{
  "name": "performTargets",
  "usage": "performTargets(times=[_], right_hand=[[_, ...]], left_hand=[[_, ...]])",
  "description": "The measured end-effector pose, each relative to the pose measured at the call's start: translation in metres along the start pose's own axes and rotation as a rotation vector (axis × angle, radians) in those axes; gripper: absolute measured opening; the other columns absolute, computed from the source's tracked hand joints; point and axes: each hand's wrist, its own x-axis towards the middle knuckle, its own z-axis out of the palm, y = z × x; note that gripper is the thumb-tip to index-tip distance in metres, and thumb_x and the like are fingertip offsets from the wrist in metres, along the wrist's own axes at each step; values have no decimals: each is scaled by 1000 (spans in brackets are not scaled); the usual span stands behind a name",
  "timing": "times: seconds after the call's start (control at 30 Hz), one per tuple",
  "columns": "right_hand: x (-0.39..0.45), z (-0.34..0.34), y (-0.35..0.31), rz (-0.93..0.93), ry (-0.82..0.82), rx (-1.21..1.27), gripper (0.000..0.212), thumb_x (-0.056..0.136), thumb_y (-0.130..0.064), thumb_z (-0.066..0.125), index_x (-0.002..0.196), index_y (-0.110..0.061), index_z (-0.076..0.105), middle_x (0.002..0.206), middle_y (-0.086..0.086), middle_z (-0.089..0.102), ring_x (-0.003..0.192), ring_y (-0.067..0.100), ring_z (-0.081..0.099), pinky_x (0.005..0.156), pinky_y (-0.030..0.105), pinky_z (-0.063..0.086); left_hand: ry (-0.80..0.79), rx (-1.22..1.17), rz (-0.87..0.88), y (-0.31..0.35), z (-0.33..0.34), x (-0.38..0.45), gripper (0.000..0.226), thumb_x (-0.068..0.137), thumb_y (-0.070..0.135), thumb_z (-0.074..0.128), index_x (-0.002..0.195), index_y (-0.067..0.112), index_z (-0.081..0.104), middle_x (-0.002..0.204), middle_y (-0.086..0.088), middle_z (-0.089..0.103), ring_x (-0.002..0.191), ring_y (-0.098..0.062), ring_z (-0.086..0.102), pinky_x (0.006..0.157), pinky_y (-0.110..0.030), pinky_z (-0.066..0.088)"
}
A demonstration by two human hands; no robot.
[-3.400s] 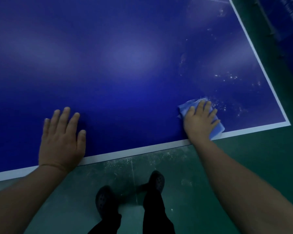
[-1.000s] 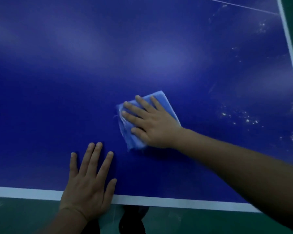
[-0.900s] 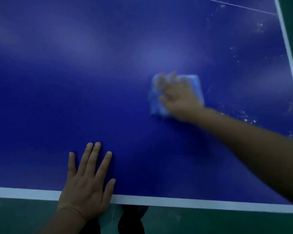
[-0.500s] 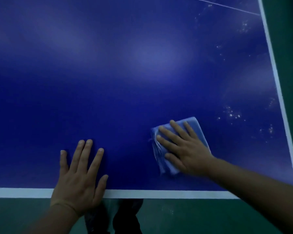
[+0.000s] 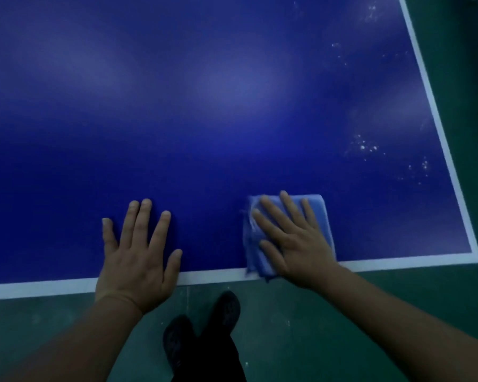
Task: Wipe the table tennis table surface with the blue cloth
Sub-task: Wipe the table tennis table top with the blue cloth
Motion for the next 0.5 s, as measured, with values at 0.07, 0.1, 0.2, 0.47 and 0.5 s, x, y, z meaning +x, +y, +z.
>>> performTargets(times=[0.07,0.1,0.2,0.47,0.5], right_hand=[[-23,-1,38,124,17,-24,60,102,-57,8,157,-32,9,165,-3,11,152,30,8,119,57,14],[-28,-3,63,304,44,-44,62,101,-56,4,157,-30,6,165,-2,10,151,30,10,118,57,17],[-37,-18,119,938,88,57,61,103,-49,9,159,-25,5,167,1,6,151,32,8,120,58,12],[-23,6,-40,437,23,45,60,102,-53,6,157,-32,-4,164,-9,-10,152,26,-11,122,50,-5],[-32,7,-37,340,-9,11,60,101,-56,2,156,-34,-7,163,-10,-13,152,24,-13,122,50,-6]], left_hand=[[4,3,-1,-1,0,-1,72,95,53,27,152,8,34,161,-23,21,151,-37,15,117,-66,5],[2,3,-2,-1,0,-1,73,96,53,26,152,8,34,162,-22,21,151,-37,14,118,-65,4],[5,-5,-4,0,0,-1,73,96,54,23,153,9,32,162,-22,19,152,-36,12,118,-64,2],[22,-24,-7,-1,3,-2,73,97,55,20,154,11,30,163,-21,17,152,-35,8,118,-65,1],[23,-25,-6,0,3,-2,73,97,55,20,154,11,30,163,-21,17,152,-35,8,118,-64,1]])
